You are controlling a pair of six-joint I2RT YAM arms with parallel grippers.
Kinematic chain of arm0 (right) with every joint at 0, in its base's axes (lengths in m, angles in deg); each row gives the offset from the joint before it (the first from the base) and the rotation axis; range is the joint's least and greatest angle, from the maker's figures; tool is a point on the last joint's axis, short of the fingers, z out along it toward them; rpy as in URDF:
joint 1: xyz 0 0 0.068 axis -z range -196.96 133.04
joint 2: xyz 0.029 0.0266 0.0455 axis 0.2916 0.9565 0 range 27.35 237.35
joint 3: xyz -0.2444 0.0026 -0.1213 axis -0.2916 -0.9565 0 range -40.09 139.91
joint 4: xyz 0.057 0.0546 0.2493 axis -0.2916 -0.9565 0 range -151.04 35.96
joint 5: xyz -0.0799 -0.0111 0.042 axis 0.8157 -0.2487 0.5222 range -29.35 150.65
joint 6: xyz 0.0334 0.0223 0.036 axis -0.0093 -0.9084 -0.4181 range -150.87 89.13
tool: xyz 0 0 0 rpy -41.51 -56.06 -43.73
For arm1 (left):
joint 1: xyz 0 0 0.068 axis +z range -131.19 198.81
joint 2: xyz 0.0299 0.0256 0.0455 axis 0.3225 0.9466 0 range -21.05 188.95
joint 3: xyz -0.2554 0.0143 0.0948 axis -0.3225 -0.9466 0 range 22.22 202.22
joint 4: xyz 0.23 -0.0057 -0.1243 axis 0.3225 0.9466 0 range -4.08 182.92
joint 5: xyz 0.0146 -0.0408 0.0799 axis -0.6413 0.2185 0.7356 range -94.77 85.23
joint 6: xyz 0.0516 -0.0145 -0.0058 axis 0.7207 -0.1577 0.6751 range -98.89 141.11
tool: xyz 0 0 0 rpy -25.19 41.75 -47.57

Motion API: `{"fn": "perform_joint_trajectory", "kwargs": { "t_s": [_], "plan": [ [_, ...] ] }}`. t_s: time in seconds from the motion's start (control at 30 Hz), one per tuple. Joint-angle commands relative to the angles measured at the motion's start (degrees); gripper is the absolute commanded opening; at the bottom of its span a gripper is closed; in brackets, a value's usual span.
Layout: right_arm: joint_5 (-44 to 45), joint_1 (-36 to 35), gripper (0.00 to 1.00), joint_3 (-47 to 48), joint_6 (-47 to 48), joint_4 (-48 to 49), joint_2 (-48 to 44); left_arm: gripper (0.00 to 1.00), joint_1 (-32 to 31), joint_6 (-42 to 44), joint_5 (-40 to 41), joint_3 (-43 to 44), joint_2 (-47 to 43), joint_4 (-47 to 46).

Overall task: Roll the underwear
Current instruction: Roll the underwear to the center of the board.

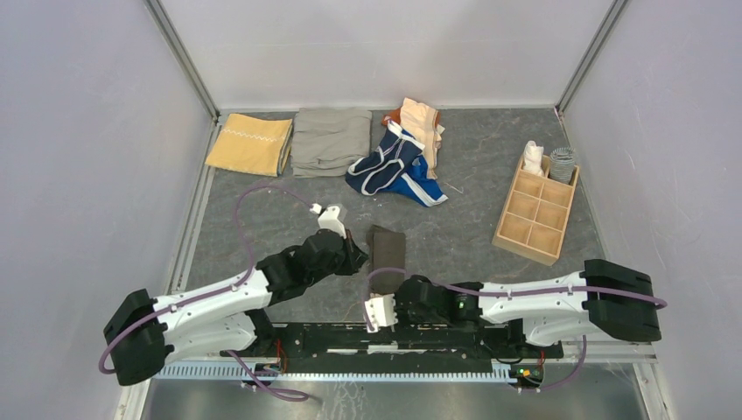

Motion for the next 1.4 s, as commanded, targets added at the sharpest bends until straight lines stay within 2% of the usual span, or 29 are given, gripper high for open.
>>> {"fn": "perform_joint_trajectory", "kwargs": {
  "t_s": [0.0,0.3,0.57,0.9,1.13,1.37],
  "plan": [
    [-10.5,3.2,0.01,6.5,-6.3,-8.5,3.2,0.03,0.1,-4.1,2.6,-4.0,-5.3,0.2],
    [-21.4,8.7,0.0,10.7,-10.2,-11.6,6.3,0.02,0.1,-9.4,9.4,-7.8,-17.6,8.0],
    [-29.3,13.1,0.0,12.6,-13.9,-11.6,10.0,0.03,0.1,-9.7,13.9,-7.8,-26.8,14.9],
    [-37.1,21.2,0.0,12.7,-19.5,-8.4,12.8,0.02,0.1,-6.1,10.0,-6.7,-25.1,12.7],
    [-44.0,26.9,0.0,13.9,-20.3,-7.0,15.8,0.02,0.1,-1.8,4.8,-6.2,-22.8,7.5],
    [-46.8,32.1,0.0,15.9,-21.0,-7.7,20.0,0.02,0.1,0.5,2.2,-5.1,-19.8,5.9]
  ]
}}
